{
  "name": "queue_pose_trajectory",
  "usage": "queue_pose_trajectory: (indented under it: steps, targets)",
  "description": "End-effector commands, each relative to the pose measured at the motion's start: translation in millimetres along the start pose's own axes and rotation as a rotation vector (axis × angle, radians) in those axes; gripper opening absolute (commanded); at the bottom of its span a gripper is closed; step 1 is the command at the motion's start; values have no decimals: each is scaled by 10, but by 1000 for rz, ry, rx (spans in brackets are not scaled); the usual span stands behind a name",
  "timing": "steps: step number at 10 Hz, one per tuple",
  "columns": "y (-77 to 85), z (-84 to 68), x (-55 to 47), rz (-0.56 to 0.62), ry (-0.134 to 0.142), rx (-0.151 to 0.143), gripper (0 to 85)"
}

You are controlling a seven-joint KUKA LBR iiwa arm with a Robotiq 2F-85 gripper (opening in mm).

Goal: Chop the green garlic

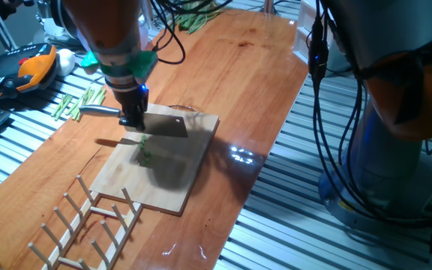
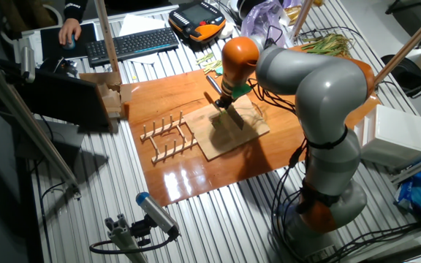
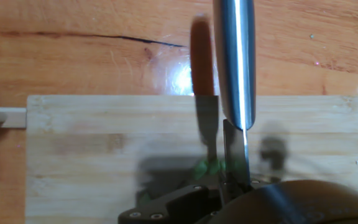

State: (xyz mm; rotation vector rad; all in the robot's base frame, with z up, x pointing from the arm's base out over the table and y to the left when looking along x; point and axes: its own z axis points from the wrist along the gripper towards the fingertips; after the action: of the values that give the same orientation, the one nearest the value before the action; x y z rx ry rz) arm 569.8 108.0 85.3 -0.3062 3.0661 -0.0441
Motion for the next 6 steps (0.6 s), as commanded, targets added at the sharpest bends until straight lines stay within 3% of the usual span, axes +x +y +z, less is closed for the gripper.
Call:
queue_pose_trajectory:
  steps: [1,6]
  targets:
    - [-4,24,-4,0,-4,1,0]
    - [-80,173,74,-9,-25,2,0]
